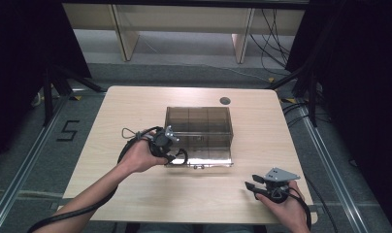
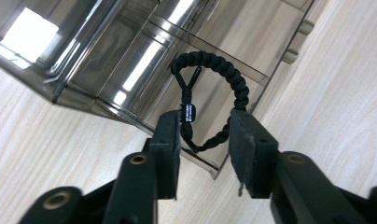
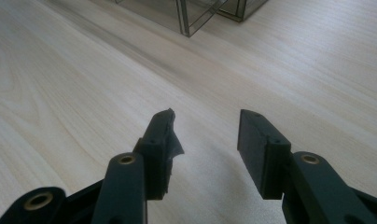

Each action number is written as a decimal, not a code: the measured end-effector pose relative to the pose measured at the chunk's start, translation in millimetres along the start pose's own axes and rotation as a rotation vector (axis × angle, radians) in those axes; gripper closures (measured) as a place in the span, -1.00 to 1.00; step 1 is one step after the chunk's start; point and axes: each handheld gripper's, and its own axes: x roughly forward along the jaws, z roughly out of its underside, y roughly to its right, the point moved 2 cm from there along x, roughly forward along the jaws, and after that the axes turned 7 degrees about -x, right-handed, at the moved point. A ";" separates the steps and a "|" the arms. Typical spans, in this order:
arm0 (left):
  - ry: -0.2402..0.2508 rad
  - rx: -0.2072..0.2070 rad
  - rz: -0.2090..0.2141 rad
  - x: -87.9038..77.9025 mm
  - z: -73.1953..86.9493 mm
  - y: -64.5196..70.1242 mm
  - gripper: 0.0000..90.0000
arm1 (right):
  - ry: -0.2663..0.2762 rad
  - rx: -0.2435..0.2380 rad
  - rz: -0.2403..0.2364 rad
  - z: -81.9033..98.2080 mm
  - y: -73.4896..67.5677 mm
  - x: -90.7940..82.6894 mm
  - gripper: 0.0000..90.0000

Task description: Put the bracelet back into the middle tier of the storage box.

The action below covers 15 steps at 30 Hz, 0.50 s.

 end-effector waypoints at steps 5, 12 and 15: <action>0.124 -0.067 -0.012 -10.4 20.3 1.4 0.16 | 0.001 -0.017 0.004 -0.6 0.3 0.4 0.26; 0.217 -0.134 -0.052 -18.6 49.9 0.4 0.05 | 0.008 -0.018 0.010 -0.7 0.6 -0.4 0.25; 0.239 -0.142 -0.060 -21.1 60.0 -0.5 0.03 | 0.007 -0.016 0.012 -0.7 0.4 -0.5 0.25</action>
